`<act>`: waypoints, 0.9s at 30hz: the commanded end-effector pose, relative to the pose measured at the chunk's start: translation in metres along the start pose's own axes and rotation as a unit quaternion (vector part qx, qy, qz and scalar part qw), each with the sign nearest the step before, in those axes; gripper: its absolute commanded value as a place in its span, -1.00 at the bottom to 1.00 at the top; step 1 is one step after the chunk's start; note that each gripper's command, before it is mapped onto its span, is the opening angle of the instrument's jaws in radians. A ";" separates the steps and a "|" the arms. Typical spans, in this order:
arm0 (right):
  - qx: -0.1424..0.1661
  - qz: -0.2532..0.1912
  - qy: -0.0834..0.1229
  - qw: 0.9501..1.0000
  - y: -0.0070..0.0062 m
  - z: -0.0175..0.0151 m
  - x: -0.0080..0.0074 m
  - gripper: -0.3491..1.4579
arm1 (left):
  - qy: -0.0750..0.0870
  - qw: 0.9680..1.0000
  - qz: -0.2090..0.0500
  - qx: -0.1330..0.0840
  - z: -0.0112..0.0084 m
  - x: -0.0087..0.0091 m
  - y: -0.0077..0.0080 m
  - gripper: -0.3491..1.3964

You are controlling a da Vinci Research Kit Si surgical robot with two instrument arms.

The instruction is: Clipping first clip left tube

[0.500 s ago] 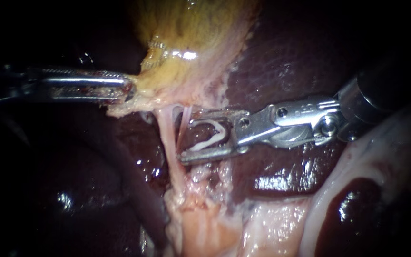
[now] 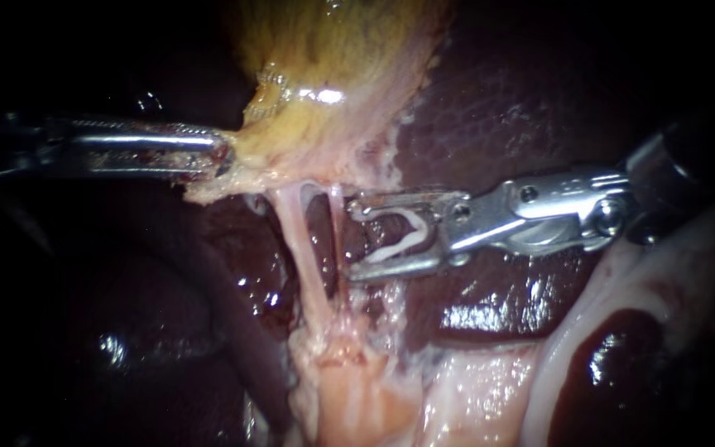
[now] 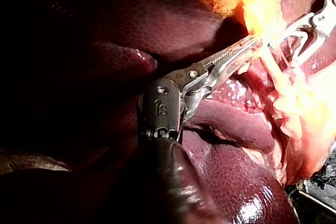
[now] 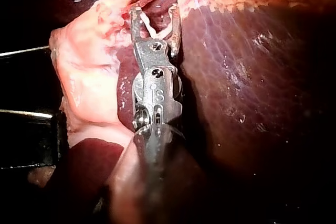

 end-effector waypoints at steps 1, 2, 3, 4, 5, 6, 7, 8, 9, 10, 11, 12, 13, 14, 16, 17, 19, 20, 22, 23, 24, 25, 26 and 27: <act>0.001 0.000 0.001 1.000 0.0000 -0.0005 0.0000 -0.16 | 0.000 1.000 0.000 -0.001 -0.0001 0.0001 0.0000 -1.00; 0.002 0.000 0.001 1.000 -0.0001 -0.0010 0.0000 -0.16 | 0.000 1.000 0.000 -0.001 -0.0001 0.0001 0.0000 -1.00; 0.004 0.001 0.001 1.000 -0.0001 -0.0015 0.0001 -0.16 | 0.000 1.000 0.000 0.000 -0.0001 0.0001 0.0000 -1.00; 0.005 0.001 0.001 1.000 -0.0002 -0.0019 0.0001 -0.15 | 0.000 1.000 0.000 0.000 -0.0001 0.0001 0.0000 -1.00; 0.006 0.001 0.002 1.000 -0.0003 -0.0022 0.0002 -0.15 | 0.000 1.000 0.000 0.000 -0.0002 0.0001 0.0000 -1.00; 0.007 0.001 0.002 1.000 -0.0004 -0.0025 0.0003 -0.15 | 0.000 1.000 0.000 0.000 -0.0002 0.0001 0.0000 -1.00; 0.008 0.001 0.002 1.000 -0.0005 -0.0027 0.0004 -0.15 | 0.000 1.000 0.000 0.000 -0.0002 0.0001 0.0000 -1.00; 0.009 0.004 0.002 1.000 -0.0007 -0.0028 0.0005 -0.14 | 0.000 1.000 0.000 0.000 -0.0002 0.0001 0.0000 -1.00; 0.009 0.004 0.002 1.000 -0.0009 -0.0029 0.0007 -0.13 | 0.000 1.000 0.000 0.000 -0.0002 0.0001 0.0000 -1.00; 0.009 0.004 0.002 1.000 -0.0012 -0.0028 0.0008 -0.13 | 0.000 1.000 0.000 0.000 -0.0002 0.0001 0.0000 -1.00; 0.009 0.003 0.002 1.000 -0.0014 -0.0027 0.0010 -0.13 | 0.000 1.000 0.000 0.000 -0.0002 0.0001 0.0000 -1.00; 0.013 0.003 0.003 1.000 -0.0017 -0.0026 0.0012 -0.13 | 0.000 1.000 0.000 0.000 -0.0002 0.0001 0.0000 -1.00; 0.015 0.003 0.003 1.000 -0.0019 -0.0025 0.0014 -0.13 | 0.000 1.000 0.000 0.000 -0.0002 0.0001 0.0000 -1.00; 0.016 0.006 0.003 1.000 -0.0021 -0.0023 0.0016 -0.13 | 0.000 1.000 0.000 0.000 -0.0002 0.0001 0.0000 -1.00; 0.020 0.008 0.005 1.000 -0.0026 -0.0020 0.0020 -0.13 | 0.000 1.000 0.000 0.000 -0.0002 0.0001 0.0000 -1.00; 0.020 0.011 0.007 1.000 -0.0027 -0.0019 0.0022 -0.13 | 0.000 1.000 0.000 0.000 -0.0002 0.0001 0.0000 -1.00; 0.022 0.014 0.009 1.000 -0.0030 -0.0016 0.0025 -0.12 | 0.000 1.000 0.000 0.000 -0.0002 0.0001 0.0000 -1.00; 0.022 0.017 0.009 1.000 -0.0031 -0.0014 0.0027 -0.12 | 0.000 1.000 0.000 0.000 -0.0002 0.0001 0.0000 -1.00; 0.025 0.022 0.011 0.999 -0.0034 -0.0011 0.0030 -0.12 | 0.000 1.000 0.000 0.000 -0.0002 0.0001 0.0000 -1.00; 0.025 0.028 0.011 0.999 -0.0035 -0.0010 0.0031 -0.12 | 0.000 1.000 0.000 0.000 -0.0002 0.0001 0.0000 -1.00; 0.026 0.034 0.011 0.999 -0.0036 -0.0008 0.0032 -0.12 | 0.000 1.000 0.000 0.000 -0.0002 0.0001 0.0000 -1.00; 0.028 0.039 0.013 0.999 -0.0037 -0.0005 0.0033 -0.12 | 0.000 1.000 0.000 0.000 -0.0002 0.0001 0.0000 -1.00; 0.028 0.045 0.014 0.999 -0.0038 -0.0003 0.0034 -0.12 | 0.000 1.000 0.000 0.000 -0.0002 0.0001 0.0000 -1.00; 0.029 0.050 0.014 0.998 -0.0039 0.0000 0.0035 -0.11 | 0.000 1.000 0.000 0.000 -0.0002 0.0001 0.0000 -1.00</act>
